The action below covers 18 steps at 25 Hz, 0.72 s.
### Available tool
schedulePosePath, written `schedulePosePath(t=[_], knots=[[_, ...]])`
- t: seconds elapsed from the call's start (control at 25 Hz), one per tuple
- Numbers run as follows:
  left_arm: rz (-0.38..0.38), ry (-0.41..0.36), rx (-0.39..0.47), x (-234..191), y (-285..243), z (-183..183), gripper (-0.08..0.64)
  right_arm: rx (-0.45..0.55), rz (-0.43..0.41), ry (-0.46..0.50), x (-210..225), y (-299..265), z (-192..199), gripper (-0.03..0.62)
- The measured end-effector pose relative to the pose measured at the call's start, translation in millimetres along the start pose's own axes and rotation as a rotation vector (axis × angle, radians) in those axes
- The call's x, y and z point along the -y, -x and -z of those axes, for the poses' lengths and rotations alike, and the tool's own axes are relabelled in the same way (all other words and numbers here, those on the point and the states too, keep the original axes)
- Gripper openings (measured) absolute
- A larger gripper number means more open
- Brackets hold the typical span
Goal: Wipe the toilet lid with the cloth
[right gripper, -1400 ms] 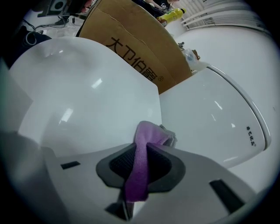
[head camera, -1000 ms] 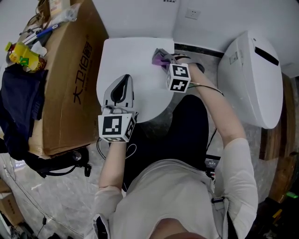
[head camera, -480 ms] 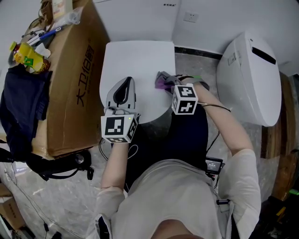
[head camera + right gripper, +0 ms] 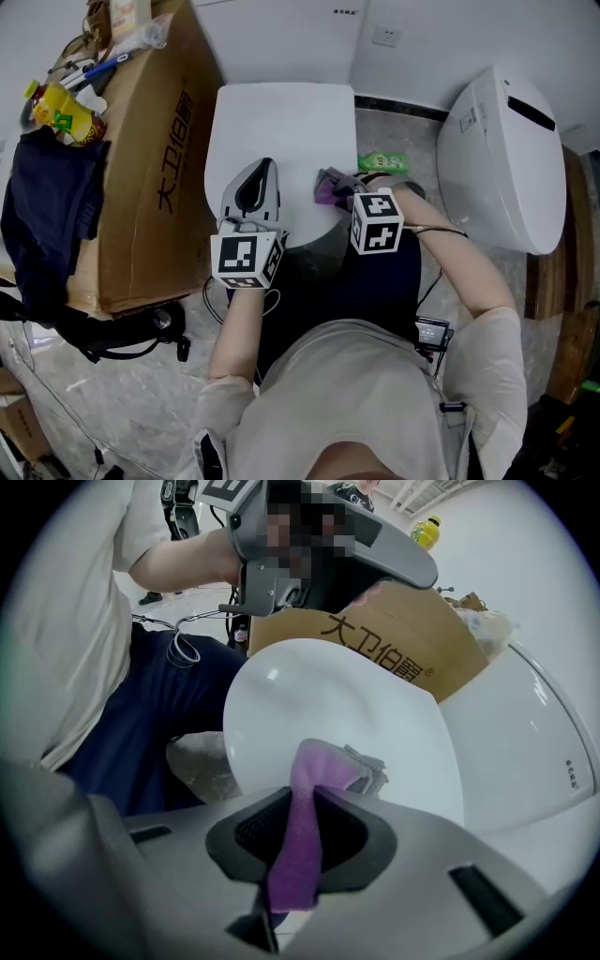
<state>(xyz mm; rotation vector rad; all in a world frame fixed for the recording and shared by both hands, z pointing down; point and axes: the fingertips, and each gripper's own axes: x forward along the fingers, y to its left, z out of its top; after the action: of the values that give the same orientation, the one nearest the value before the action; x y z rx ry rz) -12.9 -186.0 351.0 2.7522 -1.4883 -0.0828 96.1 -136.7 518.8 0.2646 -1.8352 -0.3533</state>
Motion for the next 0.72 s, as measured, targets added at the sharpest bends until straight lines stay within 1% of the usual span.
schedulePosePath(t=[0.36, 0.48, 0.56, 0.72], knots=[[0.009, -0.002, -0.003, 6.1, 3.5, -0.3, 0.015, 0.027, -0.077, -0.016, -11.7, 3.9, -5.3, 0.083], [0.007, -0.005, -0.009, 6.3, 6.9, 0.4, 0.015, 0.058, -0.105, -0.042, -2.9, 7.4, -6.4, 0.083], [0.005, -0.010, -0.012, 6.0, 8.4, 0.3, 0.015, 0.082, -0.062, -0.069, 18.7, 12.0, -7.0, 0.083], [-0.011, -0.008, -0.013, 2.8, 12.9, -0.8, 0.015, 0.107, 0.103, -0.094, 81.7, 19.1, -6.4, 0.083]])
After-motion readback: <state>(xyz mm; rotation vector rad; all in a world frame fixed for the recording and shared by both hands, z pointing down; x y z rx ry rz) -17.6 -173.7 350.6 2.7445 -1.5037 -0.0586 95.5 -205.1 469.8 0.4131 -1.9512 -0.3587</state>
